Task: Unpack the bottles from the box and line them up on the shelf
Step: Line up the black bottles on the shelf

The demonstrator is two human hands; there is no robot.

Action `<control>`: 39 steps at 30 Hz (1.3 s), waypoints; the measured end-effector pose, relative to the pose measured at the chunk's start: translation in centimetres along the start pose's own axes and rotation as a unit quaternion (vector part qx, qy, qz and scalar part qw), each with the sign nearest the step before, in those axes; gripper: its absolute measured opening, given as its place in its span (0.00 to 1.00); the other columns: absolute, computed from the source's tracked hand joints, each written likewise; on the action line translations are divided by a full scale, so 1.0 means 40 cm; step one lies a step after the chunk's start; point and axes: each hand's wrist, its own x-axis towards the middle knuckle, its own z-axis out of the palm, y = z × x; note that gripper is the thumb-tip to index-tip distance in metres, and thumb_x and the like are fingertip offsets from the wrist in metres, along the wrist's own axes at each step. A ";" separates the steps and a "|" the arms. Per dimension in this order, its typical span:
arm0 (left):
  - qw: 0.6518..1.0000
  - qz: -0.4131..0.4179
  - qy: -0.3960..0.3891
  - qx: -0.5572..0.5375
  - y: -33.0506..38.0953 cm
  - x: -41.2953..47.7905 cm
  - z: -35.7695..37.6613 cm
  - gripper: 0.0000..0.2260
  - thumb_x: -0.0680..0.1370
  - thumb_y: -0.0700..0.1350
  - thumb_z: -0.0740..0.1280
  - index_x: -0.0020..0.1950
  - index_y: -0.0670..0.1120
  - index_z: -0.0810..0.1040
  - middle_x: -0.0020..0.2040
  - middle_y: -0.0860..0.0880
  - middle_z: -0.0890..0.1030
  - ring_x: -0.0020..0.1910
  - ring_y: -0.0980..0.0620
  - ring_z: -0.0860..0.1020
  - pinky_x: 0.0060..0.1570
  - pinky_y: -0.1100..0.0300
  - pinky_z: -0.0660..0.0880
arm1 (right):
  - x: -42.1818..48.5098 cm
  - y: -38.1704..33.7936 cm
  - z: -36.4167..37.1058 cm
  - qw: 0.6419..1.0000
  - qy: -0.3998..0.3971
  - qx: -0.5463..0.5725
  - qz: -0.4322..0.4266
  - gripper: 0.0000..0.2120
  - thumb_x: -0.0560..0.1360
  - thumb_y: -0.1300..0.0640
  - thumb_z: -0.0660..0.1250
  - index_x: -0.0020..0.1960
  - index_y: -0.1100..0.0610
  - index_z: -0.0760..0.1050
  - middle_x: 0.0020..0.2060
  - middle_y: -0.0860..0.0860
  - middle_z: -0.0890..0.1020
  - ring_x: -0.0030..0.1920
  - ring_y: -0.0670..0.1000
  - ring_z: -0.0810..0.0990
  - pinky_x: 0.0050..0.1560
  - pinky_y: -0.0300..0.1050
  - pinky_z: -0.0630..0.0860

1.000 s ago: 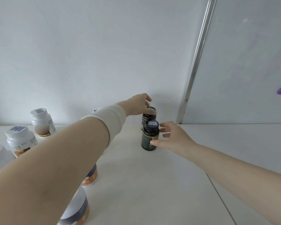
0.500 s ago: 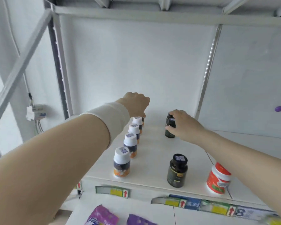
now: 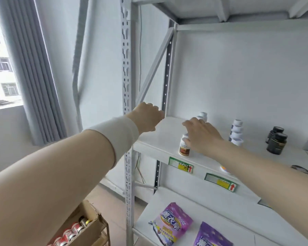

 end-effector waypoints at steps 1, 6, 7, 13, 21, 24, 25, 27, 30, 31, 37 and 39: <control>1.000 -0.012 -0.009 0.002 -0.048 -0.039 0.029 0.20 0.78 0.48 0.64 0.69 0.44 0.66 0.63 0.46 0.74 0.61 0.45 0.75 0.55 0.55 0.71 | 0.029 -0.062 0.004 1.000 -0.001 -0.002 -0.019 0.22 0.78 0.52 0.58 0.70 0.58 0.62 0.66 0.57 0.68 0.65 0.58 0.68 0.63 0.51 0.67; 0.994 -0.069 -0.072 0.034 -0.289 -0.244 0.226 0.19 0.80 0.47 0.61 0.69 0.44 0.65 0.63 0.46 0.73 0.63 0.45 0.72 0.58 0.56 0.69 | 0.176 -0.404 0.042 0.991 0.004 0.002 -0.133 0.22 0.79 0.50 0.57 0.70 0.57 0.61 0.66 0.56 0.68 0.66 0.57 0.68 0.64 0.49 0.65; 0.992 -0.084 -0.086 0.028 -0.337 -0.289 0.271 0.19 0.80 0.47 0.61 0.69 0.44 0.66 0.63 0.46 0.73 0.63 0.46 0.72 0.57 0.56 0.69 | 0.204 -0.476 0.054 0.988 0.003 0.007 -0.153 0.23 0.79 0.50 0.57 0.71 0.57 0.60 0.67 0.55 0.67 0.67 0.57 0.67 0.65 0.49 0.64; 0.969 -0.158 -0.189 -0.017 -0.535 -0.549 0.578 0.14 0.79 0.42 0.59 0.65 0.44 0.70 0.62 0.46 0.75 0.59 0.45 0.76 0.53 0.54 0.73 | 0.322 -0.875 0.211 0.965 -0.041 0.010 -0.257 0.23 0.79 0.49 0.57 0.71 0.57 0.60 0.66 0.55 0.68 0.66 0.56 0.68 0.64 0.49 0.65; 0.910 -0.230 -0.319 -0.134 -0.598 -0.712 0.989 0.18 0.78 0.48 0.65 0.66 0.44 0.70 0.62 0.45 0.76 0.62 0.45 0.75 0.57 0.52 0.73 | 0.439 -1.180 0.532 0.918 -0.145 -0.015 -0.369 0.25 0.79 0.49 0.56 0.72 0.58 0.57 0.65 0.56 0.69 0.66 0.56 0.69 0.64 0.49 0.66; 0.878 -0.254 -0.365 -0.177 -0.581 -0.733 1.149 0.19 0.78 0.48 0.64 0.67 0.44 0.69 0.62 0.45 0.76 0.61 0.45 0.76 0.55 0.53 0.74 | 0.498 -1.239 0.681 0.901 -0.201 -0.009 -0.383 0.21 0.79 0.49 0.57 0.68 0.57 0.62 0.65 0.56 0.69 0.66 0.56 0.68 0.64 0.48 0.66; 0.865 -0.264 -0.381 -0.193 -0.572 -0.738 1.201 0.19 0.78 0.48 0.64 0.67 0.44 0.69 0.63 0.45 0.76 0.61 0.45 0.76 0.56 0.53 0.74 | 0.517 -1.254 0.732 0.896 -0.222 -0.006 -0.384 0.21 0.79 0.50 0.57 0.69 0.57 0.62 0.65 0.55 0.69 0.66 0.56 0.68 0.64 0.48 0.66; 0.833 -0.283 -0.415 -0.232 -0.548 -0.752 1.298 0.18 0.78 0.48 0.64 0.67 0.44 0.69 0.62 0.45 0.75 0.60 0.45 0.75 0.56 0.53 0.74 | 0.548 -1.279 0.834 0.885 -0.261 0.000 -0.384 0.22 0.79 0.50 0.57 0.70 0.57 0.61 0.66 0.55 0.69 0.66 0.56 0.68 0.64 0.48 0.67; 0.781 -0.312 -0.455 -0.292 -0.496 -0.783 1.431 0.17 0.78 0.46 0.63 0.65 0.45 0.69 0.62 0.45 0.75 0.62 0.44 0.74 0.58 0.52 0.72 | 0.575 -1.314 0.991 0.863 -0.319 -0.018 -0.392 0.22 0.79 0.50 0.57 0.70 0.56 0.61 0.65 0.55 0.70 0.65 0.56 0.69 0.62 0.49 0.68; 0.762 -0.321 -0.469 -0.310 -0.474 -0.797 1.476 0.16 0.78 0.46 0.62 0.66 0.45 0.69 0.63 0.45 0.75 0.62 0.44 0.73 0.58 0.52 0.71 | 0.578 -1.324 1.046 0.855 -0.335 -0.025 -0.395 0.22 0.79 0.50 0.57 0.70 0.56 0.61 0.65 0.55 0.70 0.65 0.56 0.70 0.62 0.49 0.69; 0.644 -0.365 -0.534 -0.409 -0.327 -0.874 1.727 0.21 0.79 0.46 0.62 0.71 0.44 0.63 0.65 0.44 0.72 0.64 0.45 0.71 0.58 0.53 0.71 | 0.545 -1.368 1.375 0.806 -0.425 -0.068 -0.406 0.20 0.79 0.51 0.57 0.68 0.57 0.61 0.63 0.55 0.70 0.63 0.56 0.70 0.60 0.48 0.69; 0.610 -0.404 -0.524 -0.436 -0.296 -0.896 1.808 0.23 0.79 0.46 0.63 0.72 0.45 0.61 0.66 0.45 0.70 0.66 0.45 0.69 0.60 0.52 0.71 | 0.536 -1.378 1.465 0.796 -0.442 -0.071 -0.407 0.19 0.79 0.52 0.58 0.67 0.58 0.62 0.63 0.55 0.70 0.63 0.56 0.70 0.59 0.47 0.69</control>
